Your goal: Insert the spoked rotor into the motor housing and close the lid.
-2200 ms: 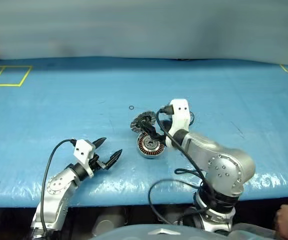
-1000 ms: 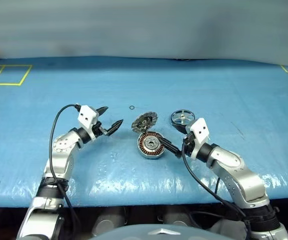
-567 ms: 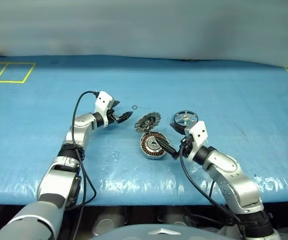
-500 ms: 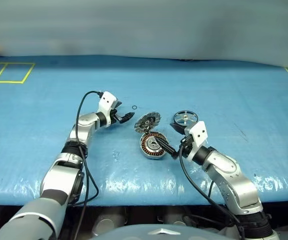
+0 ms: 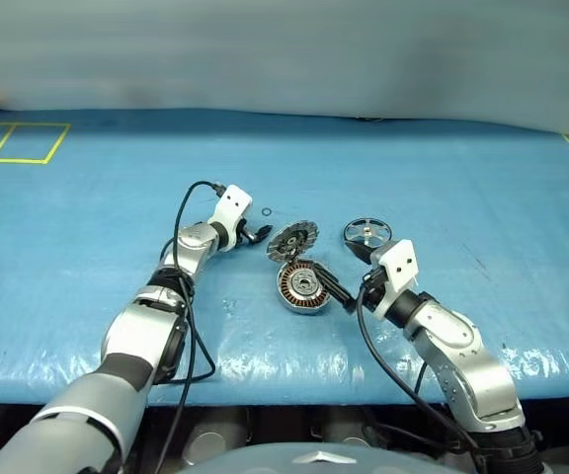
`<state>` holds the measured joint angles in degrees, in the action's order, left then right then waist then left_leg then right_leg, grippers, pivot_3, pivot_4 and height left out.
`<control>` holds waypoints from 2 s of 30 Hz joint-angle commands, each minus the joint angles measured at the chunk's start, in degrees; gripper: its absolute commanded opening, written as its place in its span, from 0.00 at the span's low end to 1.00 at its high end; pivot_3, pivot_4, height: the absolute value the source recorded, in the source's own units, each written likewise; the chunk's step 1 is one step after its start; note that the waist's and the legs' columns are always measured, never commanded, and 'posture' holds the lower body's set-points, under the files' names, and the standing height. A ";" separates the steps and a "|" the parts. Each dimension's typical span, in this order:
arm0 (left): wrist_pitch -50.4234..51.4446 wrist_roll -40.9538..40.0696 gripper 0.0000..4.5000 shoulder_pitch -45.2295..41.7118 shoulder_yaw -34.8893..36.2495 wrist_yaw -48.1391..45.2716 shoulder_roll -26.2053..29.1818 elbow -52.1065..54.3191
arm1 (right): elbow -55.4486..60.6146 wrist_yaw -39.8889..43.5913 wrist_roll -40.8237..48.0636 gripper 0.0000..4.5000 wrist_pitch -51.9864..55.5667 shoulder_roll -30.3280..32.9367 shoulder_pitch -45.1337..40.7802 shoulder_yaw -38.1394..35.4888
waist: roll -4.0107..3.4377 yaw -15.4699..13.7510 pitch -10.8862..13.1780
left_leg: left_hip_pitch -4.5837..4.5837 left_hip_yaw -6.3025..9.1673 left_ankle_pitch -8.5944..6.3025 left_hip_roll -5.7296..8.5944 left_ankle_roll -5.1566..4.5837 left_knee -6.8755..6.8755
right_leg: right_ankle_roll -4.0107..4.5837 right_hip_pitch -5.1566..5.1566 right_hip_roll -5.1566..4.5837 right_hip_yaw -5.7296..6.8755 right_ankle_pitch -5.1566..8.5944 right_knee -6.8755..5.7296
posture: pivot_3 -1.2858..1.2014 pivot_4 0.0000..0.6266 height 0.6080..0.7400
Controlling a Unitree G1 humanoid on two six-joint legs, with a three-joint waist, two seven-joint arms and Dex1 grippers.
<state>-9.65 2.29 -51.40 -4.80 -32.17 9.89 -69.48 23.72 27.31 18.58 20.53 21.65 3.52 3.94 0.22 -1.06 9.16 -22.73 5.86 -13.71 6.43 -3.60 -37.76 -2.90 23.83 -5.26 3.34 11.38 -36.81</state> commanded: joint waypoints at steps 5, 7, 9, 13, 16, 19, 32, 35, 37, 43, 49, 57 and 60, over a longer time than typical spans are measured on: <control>1.93 0.28 1.00 -3.43 1.38 1.74 -1.61 -2.35 | 3.88 -1.78 0.16 0.99 0.31 -0.57 0.43 -1.38 | 0.01 0.01 0.00 | -0.02 0.00 -0.01 0.01 -0.03 -0.08 | -0.03 -0.01 0.01 0.01 -0.02 -0.02 | 0.52 0.24 1.00; 2.62 0.48 1.00 -3.56 1.52 2.03 -2.03 -2.93 | 4.32 -2.52 0.25 0.99 0.70 -0.69 0.81 -1.83 | 0.01 0.02 0.00 | -0.02 0.00 -0.01 0.01 -0.03 -0.09 | -0.04 -0.02 0.01 0.01 -0.02 -0.02 | 0.52 0.24 1.00; 2.92 0.90 1.00 -3.52 1.44 2.55 -2.45 -3.21 | 5.23 -3.09 0.58 0.99 1.22 -0.88 1.57 -2.29 | 0.01 0.01 0.00 | -0.02 0.00 -0.01 0.01 -0.03 -0.09 | -0.04 -0.02 0.02 0.01 -0.02 -0.02 | 0.52 0.24 1.00; 3.13 1.19 1.00 -3.61 1.47 3.02 -3.48 -3.39 | 6.84 -3.79 0.59 0.99 2.21 -0.81 3.08 -2.56 | 0.01 -0.04 0.00 | -0.01 0.00 0.00 0.01 -0.01 -0.12 | -0.04 -0.04 0.02 0.01 -0.02 -0.03 | 0.52 0.24 1.00; 3.30 1.46 1.00 -4.02 1.54 3.29 -4.27 -3.66 | 8.12 -4.36 0.74 0.99 3.11 -0.75 4.10 -3.05 | 0.01 -0.09 0.00 | 0.00 0.00 -0.16 0.01 -0.26 -0.17 | -0.07 -0.07 0.03 0.02 -0.03 -0.03 | 0.52 0.24 1.00; 3.44 2.18 1.00 -4.68 1.59 3.90 -4.80 -4.09 | 9.40 -4.84 0.77 0.99 3.97 -0.71 5.18 -3.85 | 0.01 -0.09 0.00 | 0.00 0.00 -0.16 0.01 -0.26 -0.19 | -0.07 -0.07 0.05 0.01 -0.04 -0.04 | 0.52 0.24 1.00; 5.37 5.51 0.86 -5.57 0.96 7.57 -5.32 -5.39 | 12.35 -7.25 0.81 1.00 5.17 -1.56 7.67 -6.02 | 0.02 0.00 -0.01 | 0.02 0.00 -0.15 -0.01 -0.25 -0.22 | -0.10 -0.09 0.04 0.01 -0.04 -0.06 | 0.52 0.24 1.00; 5.97 5.79 0.80 -5.43 0.80 7.58 -5.41 -5.45 | 12.64 -7.73 0.72 1.00 5.22 -1.75 7.80 -6.30 | 0.02 0.10 -0.02 | 0.03 0.00 -0.15 -0.02 -0.25 -0.24 | -0.10 -0.10 0.04 0.00 -0.04 -0.07 | 0.52 0.24 1.00; 6.26 5.64 0.80 -5.29 0.92 7.51 -5.56 -5.45 | 12.81 -7.90 0.72 1.00 5.28 -1.72 7.94 -6.41 | 0.02 0.12 -0.02 | 0.04 0.00 -0.15 -0.02 -0.25 -0.26 | -0.10 -0.11 0.05 0.01 -0.04 -0.09 | 0.52 0.24 1.00; 6.52 6.34 0.59 -4.91 0.26 8.08 -5.47 -5.47 | 12.92 -8.45 0.48 1.00 5.43 -1.71 8.14 -6.92 | 0.02 0.14 -0.03 | 0.04 -0.01 -0.15 -0.02 -0.25 -0.27 | -0.10 -0.12 0.05 0.00 -0.04 -0.09 | 0.52 0.24 1.00; 6.49 6.48 0.38 -4.59 0.44 8.22 -5.17 -5.37 | 12.34 -8.50 0.40 1.00 5.59 -1.54 7.17 -7.13 | 0.02 0.32 -0.04 | 0.09 -0.01 -0.14 -0.05 -0.23 -0.28 | -0.10 -0.13 0.06 -0.01 -0.04 -0.12 | 0.52 0.24 1.00; 5.68 6.47 0.19 -3.19 0.75 7.97 -3.85 -5.00 | 11.01 -8.31 -0.03 1.00 5.42 -1.67 5.59 -6.60 | 0.01 0.36 -0.05 | 0.10 -0.02 -0.14 -0.05 -0.23 -0.27 | -0.10 -0.12 0.08 -0.02 -0.04 -0.11 | 0.52 0.24 1.00; 4.38 5.87 0.14 -2.89 1.41 8.19 -3.29 -4.43 | 10.28 -7.95 -0.19 1.00 5.30 -1.59 4.82 -6.18 | 0.01 0.41 -0.06 | 0.12 -0.02 -0.14 -0.05 -0.23 -0.27 | -0.10 -0.13 0.08 -0.03 -0.05 -0.12 | 0.52 0.24 1.00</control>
<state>-5.56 7.90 -55.44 -3.62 -24.62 5.47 -73.51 33.41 19.08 18.37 26.61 20.05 9.26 -2.01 0.23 -0.66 9.11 -22.61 5.83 -13.85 6.37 -3.83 -38.04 -3.00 23.70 -5.19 3.30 11.34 -36.93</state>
